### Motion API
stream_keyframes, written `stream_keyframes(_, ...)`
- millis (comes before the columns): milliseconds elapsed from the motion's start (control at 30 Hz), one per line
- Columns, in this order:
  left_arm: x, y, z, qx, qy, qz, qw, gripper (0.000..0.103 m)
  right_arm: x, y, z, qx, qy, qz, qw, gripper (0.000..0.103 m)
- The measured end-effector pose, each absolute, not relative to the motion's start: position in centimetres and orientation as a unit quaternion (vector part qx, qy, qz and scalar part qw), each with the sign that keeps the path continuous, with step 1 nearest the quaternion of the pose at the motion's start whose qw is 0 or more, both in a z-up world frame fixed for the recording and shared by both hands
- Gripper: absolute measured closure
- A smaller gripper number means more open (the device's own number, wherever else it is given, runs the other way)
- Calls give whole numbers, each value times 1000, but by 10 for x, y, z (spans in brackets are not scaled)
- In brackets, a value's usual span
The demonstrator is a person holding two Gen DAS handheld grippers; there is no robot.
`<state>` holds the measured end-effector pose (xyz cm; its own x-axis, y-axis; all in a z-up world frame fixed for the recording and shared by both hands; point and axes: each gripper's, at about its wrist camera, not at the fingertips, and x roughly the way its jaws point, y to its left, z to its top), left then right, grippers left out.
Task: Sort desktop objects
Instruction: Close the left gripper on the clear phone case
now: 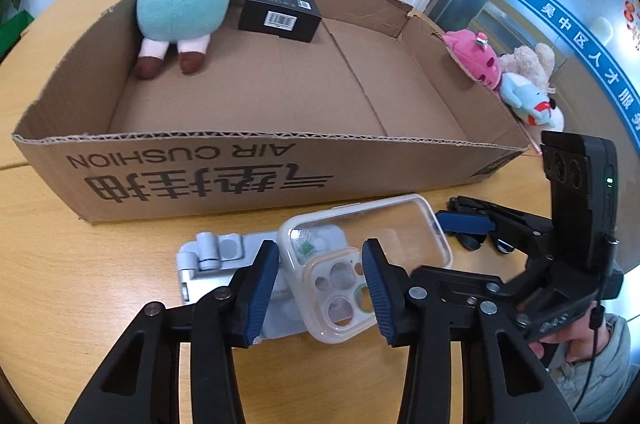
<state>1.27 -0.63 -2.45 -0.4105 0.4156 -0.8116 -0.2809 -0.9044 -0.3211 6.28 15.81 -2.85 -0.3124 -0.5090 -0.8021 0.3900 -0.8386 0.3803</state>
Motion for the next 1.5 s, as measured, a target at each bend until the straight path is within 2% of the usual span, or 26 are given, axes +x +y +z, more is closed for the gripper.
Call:
stream_keyframes(167,15,-14,-19,-491,-69,843,207,64,78,168,-18,483,-110,-817,295,8)
stream_keyframes(433,37,-20,-4,-466,-92,846,241,64,118,183,9,432,-133,-834,317,8)
stream_keyframes(533,47,-23,-1,-461,-105,843,256,58,132,187,14,418,-140,-837,324,8)
stream_keyframes(667,59,-26,1,-455,-119,840,269,55,144,186,18,408,-129,-843,328,8)
stream_keyframes(833,75,-32,-1,-453,-148,826,300,44,151,184,17,407,-123,-841,334,8)
stream_keyframes(1067,99,-33,-14,-468,-153,812,313,44,169,181,7,414,-112,-839,335,8)
stream_keyframes(1300,101,-36,-33,-507,-127,814,255,44,176,179,-4,439,-43,-859,261,8)
stream_keyframes(1400,96,-36,-44,-526,-119,811,225,44,174,180,-10,447,-12,-864,229,13)
stream_keyframes(1467,96,-36,-48,-525,-114,815,219,44,172,180,-15,454,8,-865,214,27)
stream_keyframes(1500,96,-36,-49,-527,-110,814,218,45,171,180,-18,457,16,-864,210,30)
